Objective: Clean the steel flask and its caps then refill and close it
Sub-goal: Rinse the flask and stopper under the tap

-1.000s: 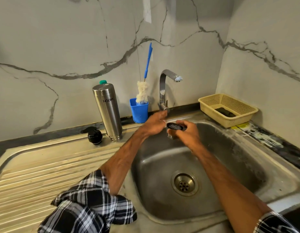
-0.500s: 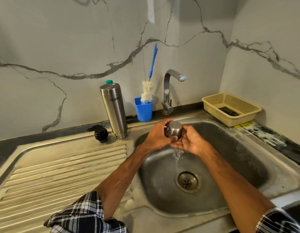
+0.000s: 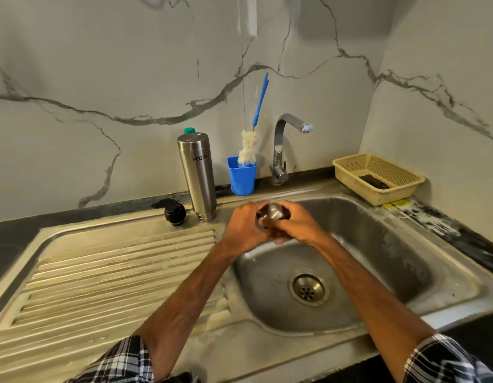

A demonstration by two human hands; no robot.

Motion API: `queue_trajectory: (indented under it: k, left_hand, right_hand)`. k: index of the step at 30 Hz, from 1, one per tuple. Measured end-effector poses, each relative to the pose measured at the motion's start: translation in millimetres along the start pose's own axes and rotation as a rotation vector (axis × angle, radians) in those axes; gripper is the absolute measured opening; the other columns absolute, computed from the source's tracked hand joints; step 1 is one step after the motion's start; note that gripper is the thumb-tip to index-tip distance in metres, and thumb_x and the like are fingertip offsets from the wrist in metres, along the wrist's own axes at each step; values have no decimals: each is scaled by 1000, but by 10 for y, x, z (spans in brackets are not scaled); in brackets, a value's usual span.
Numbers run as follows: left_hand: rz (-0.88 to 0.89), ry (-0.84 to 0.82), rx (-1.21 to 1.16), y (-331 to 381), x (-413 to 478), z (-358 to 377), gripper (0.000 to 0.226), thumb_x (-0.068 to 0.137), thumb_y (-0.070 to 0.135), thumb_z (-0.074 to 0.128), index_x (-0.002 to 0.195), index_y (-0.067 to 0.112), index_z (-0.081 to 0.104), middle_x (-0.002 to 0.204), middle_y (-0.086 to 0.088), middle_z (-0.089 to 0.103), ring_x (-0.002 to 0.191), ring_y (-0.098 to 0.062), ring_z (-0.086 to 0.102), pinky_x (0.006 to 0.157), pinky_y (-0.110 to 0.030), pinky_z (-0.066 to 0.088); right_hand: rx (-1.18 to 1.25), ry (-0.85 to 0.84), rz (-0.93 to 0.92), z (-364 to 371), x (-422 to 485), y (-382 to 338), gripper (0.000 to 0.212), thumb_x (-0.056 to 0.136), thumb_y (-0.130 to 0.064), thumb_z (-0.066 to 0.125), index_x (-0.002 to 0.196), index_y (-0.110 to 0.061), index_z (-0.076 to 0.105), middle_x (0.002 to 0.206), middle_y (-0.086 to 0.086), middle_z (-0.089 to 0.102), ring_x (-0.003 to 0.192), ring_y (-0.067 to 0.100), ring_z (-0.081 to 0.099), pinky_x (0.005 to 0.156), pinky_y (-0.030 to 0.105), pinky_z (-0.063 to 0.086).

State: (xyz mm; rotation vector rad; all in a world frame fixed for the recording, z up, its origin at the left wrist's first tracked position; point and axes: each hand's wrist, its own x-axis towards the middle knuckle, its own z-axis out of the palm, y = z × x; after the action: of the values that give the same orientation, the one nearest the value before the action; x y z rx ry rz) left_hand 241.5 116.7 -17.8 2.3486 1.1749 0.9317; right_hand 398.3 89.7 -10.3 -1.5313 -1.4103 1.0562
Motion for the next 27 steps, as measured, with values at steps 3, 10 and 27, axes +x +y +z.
queue_trajectory:
  k: [3, 10, 27]
  left_hand:
    - [-170, -29, 48, -99, -251, -46, 70, 79, 29, 85, 141, 16, 55, 130, -1, 65, 115, -17, 62, 100, -33, 52]
    - [-234, 136, 1, -145, -465, -224, 35, 89, 15, 73, 124, 16, 69, 112, 5, 73, 89, -8, 66, 87, -32, 59]
    - [-265, 216, -82, -27, -482, -341, 29, 88, 1, 69, 115, 12, 72, 108, 1, 74, 91, -6, 67, 82, -19, 55]
  right_hand:
    - [-196, 28, 7, 16, -127, -58, 49, 78, -29, 84, 116, -16, 56, 101, 8, 69, 71, 20, 73, 55, 26, 58]
    - [-256, 529, -391, -211, -212, -830, 65, 78, -46, 80, 129, -27, 45, 116, -1, 61, 87, 18, 71, 68, 34, 63]
    - [-497, 276, 45, 345, -360, 77, 45, 76, -39, 82, 110, -24, 57, 110, 2, 70, 83, 14, 68, 70, 33, 59]
